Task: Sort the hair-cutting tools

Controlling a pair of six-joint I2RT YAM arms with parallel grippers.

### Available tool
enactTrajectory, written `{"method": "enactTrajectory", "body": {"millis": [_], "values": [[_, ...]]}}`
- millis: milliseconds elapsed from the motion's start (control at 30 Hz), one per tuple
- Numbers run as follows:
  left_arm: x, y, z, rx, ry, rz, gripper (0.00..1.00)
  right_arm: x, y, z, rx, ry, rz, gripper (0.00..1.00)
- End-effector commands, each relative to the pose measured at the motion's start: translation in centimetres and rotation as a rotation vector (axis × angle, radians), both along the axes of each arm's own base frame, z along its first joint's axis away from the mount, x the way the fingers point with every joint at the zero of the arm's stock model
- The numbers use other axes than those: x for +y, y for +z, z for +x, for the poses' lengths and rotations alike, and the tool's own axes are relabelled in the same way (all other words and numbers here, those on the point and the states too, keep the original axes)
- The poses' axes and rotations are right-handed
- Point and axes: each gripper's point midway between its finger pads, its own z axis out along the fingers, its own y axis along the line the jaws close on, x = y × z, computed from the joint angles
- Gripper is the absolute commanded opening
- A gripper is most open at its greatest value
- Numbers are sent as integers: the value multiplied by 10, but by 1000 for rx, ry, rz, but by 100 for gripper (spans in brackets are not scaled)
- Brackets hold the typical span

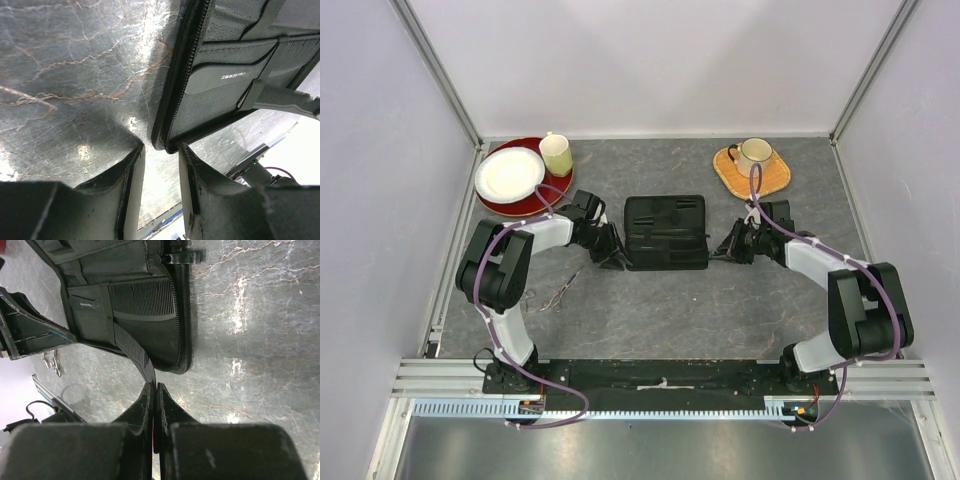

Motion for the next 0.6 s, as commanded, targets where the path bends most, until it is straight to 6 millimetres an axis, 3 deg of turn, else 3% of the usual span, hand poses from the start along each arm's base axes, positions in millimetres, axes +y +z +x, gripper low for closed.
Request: {"method": "enactTrajectory", "body": {"millis": [0,333,567], "values": [[12,-29,-15,45,-40,81,41,5,-23,-2,23,41,-17,5],[10,-26,-14,35,-44,64,54,38,-47,9,54,63,-32,2],[10,-27,-15,36,-46,65,56,61,-44,27,5,91,-20,2]]}}
